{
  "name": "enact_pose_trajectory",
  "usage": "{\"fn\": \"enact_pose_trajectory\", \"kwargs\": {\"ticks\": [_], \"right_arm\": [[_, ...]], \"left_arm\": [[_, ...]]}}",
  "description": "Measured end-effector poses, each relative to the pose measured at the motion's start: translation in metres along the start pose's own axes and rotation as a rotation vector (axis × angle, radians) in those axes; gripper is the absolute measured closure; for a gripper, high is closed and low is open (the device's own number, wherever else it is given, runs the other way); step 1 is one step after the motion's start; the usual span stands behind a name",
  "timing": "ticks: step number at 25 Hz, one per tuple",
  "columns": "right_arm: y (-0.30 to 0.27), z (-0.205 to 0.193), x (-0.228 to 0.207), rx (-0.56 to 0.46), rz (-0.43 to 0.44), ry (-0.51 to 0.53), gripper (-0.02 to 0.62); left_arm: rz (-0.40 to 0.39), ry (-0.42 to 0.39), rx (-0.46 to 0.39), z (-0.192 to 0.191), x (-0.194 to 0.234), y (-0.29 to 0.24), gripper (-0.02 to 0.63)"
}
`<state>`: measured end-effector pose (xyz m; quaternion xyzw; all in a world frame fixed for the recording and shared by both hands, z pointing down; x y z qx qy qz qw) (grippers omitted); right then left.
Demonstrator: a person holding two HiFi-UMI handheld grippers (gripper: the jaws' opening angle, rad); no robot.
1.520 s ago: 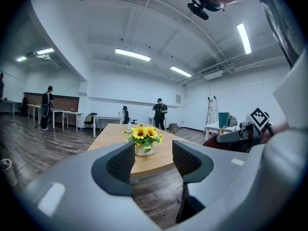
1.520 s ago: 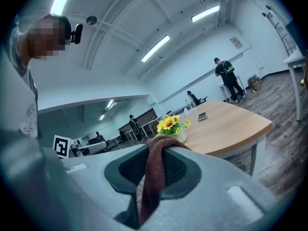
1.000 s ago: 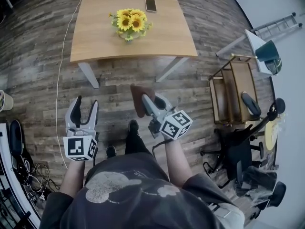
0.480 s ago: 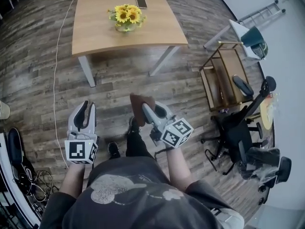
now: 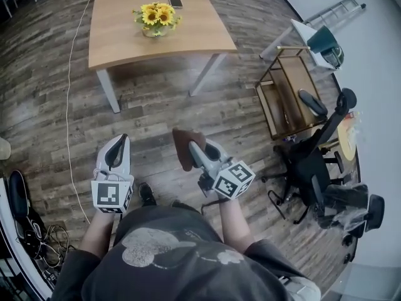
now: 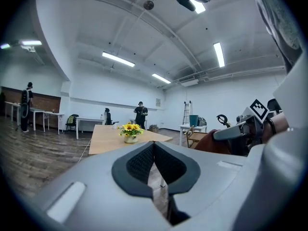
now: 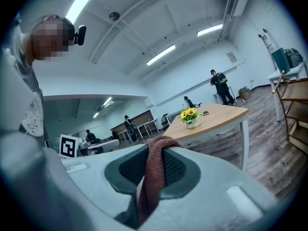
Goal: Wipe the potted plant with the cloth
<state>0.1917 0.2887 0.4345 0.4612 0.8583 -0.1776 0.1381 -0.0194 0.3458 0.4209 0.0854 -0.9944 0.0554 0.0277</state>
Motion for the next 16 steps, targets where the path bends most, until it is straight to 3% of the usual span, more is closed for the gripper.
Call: {"fn": "enact_pose_trajectory", "kwargs": {"ticks": [7, 10, 16], "right_arm": [[0.031, -0.009, 0.006, -0.001, 0.061, 0.017, 0.551], [0.054, -0.013, 0.005, 0.001, 0.067, 0.009, 0.552], [0.097, -0.027, 0.003, 0.005, 0.066, -0.014, 0.552]], "left_arm": [[0.005, -0.044, 0.052, -0.007, -0.044, 0.02, 0.588], [-0.003, -0.019, 0.069, -0.007, -0.07, 0.028, 0.589], [-0.074, -0.042, 0.123, -0.013, -0.131, 0.051, 0.591]]}}
Point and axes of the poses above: the fingertips, and each gripper's own axes: y backward along the fingers, x to its left, z out of its top, the point moved 3 cm from there along y, backward along the fingers, and after that the axes turned 1 degree about -z, right-handed, at the moved point
